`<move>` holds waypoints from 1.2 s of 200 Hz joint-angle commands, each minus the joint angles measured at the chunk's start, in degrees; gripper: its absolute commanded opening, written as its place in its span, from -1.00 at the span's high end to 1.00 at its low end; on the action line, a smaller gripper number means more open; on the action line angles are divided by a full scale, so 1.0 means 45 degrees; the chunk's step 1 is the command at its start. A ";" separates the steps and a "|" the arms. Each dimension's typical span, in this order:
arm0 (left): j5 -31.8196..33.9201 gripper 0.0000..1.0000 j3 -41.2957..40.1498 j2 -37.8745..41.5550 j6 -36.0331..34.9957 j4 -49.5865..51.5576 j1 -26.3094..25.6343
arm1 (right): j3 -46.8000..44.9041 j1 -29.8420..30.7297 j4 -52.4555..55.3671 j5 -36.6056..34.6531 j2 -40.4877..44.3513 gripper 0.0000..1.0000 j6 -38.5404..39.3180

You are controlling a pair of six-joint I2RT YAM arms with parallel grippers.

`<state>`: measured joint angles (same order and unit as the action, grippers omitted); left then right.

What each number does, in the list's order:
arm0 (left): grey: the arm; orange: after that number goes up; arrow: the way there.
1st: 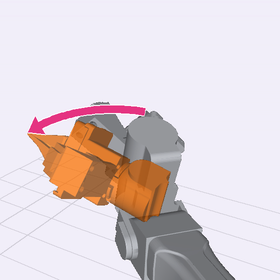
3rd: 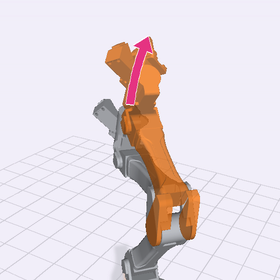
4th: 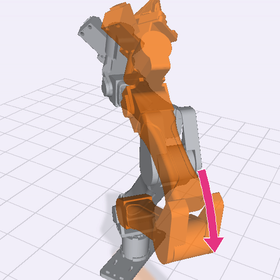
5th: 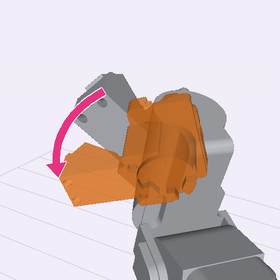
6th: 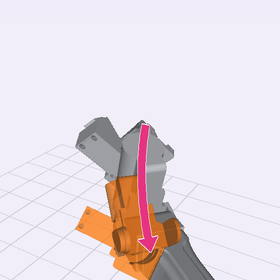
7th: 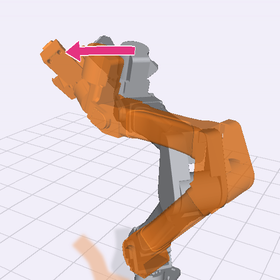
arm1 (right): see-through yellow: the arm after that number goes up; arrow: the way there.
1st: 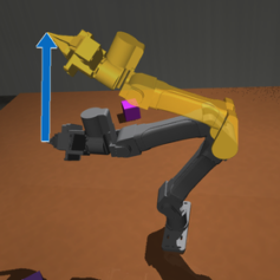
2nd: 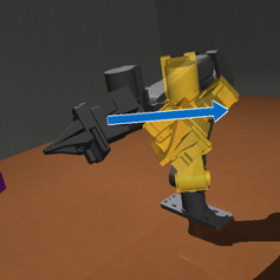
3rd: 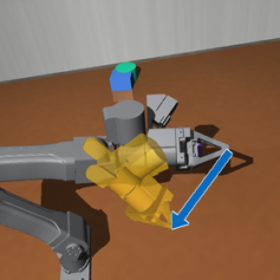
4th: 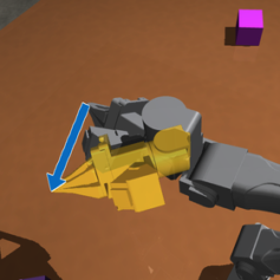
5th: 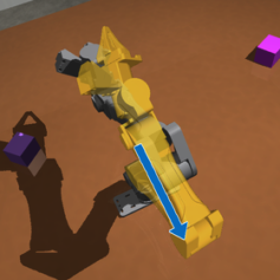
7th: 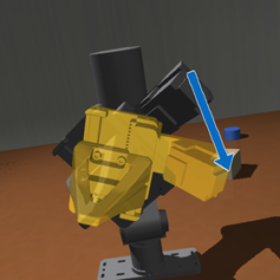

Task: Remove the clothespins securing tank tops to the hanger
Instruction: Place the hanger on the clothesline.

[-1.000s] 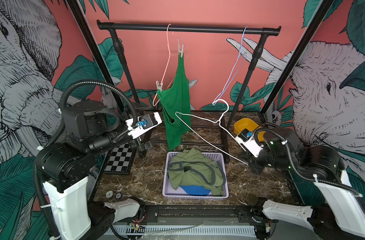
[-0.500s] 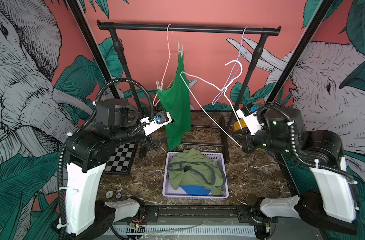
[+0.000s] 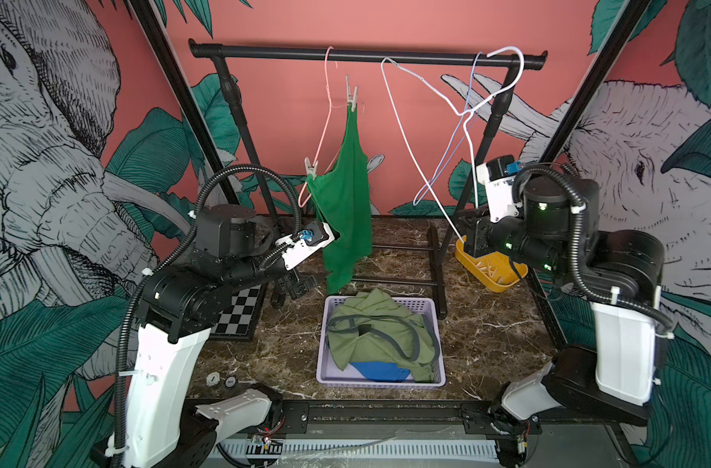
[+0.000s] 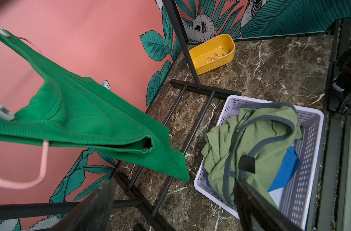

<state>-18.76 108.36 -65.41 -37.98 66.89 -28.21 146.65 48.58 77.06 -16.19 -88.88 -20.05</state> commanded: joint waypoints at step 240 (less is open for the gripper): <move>-0.2432 -0.89 -0.1211 0.0599 0.0372 -0.0880 -0.0041 | 0.2097 -0.2201 -0.2799 0.0914 -0.3422 1.00 -0.0848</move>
<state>-28.38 103.31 -62.98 -36.38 63.88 -28.21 154.58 39.11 69.01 -11.86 -105.25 -23.99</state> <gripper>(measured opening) 0.943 0.048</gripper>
